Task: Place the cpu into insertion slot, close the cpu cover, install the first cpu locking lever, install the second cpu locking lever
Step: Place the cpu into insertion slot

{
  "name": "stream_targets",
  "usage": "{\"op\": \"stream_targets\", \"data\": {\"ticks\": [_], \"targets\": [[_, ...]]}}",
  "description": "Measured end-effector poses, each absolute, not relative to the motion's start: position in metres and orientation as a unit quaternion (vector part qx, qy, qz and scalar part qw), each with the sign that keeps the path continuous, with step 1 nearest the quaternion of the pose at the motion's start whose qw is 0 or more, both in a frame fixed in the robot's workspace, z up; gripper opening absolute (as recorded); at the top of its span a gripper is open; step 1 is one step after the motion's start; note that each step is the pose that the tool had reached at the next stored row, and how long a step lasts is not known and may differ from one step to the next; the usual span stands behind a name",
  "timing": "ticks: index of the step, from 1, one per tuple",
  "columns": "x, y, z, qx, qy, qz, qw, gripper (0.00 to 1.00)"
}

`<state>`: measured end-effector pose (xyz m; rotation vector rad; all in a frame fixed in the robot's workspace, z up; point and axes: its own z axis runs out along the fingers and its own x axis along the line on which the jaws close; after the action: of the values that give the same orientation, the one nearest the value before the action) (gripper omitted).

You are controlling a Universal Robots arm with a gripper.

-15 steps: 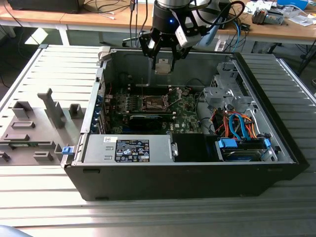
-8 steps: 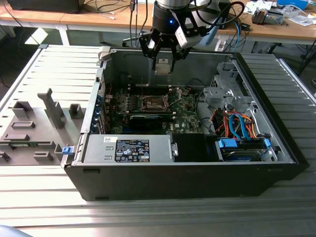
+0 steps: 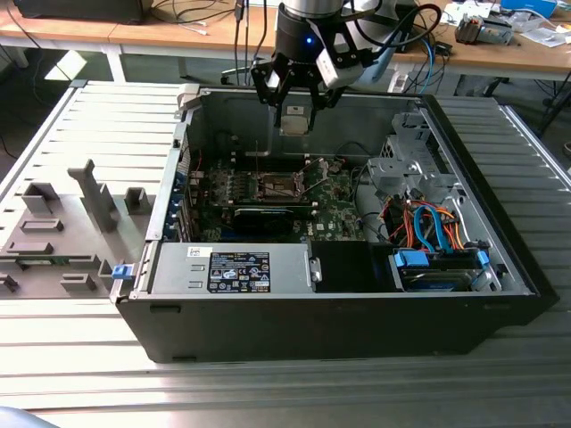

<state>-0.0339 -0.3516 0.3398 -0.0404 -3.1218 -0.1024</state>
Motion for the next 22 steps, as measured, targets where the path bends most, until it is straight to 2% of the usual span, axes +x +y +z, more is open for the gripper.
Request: {"op": "stream_targets", "data": {"ticks": [22], "targets": [[-0.0339, -0.3516, 0.3334, -0.013, -0.999, -0.033, 0.009, 0.54]]}}
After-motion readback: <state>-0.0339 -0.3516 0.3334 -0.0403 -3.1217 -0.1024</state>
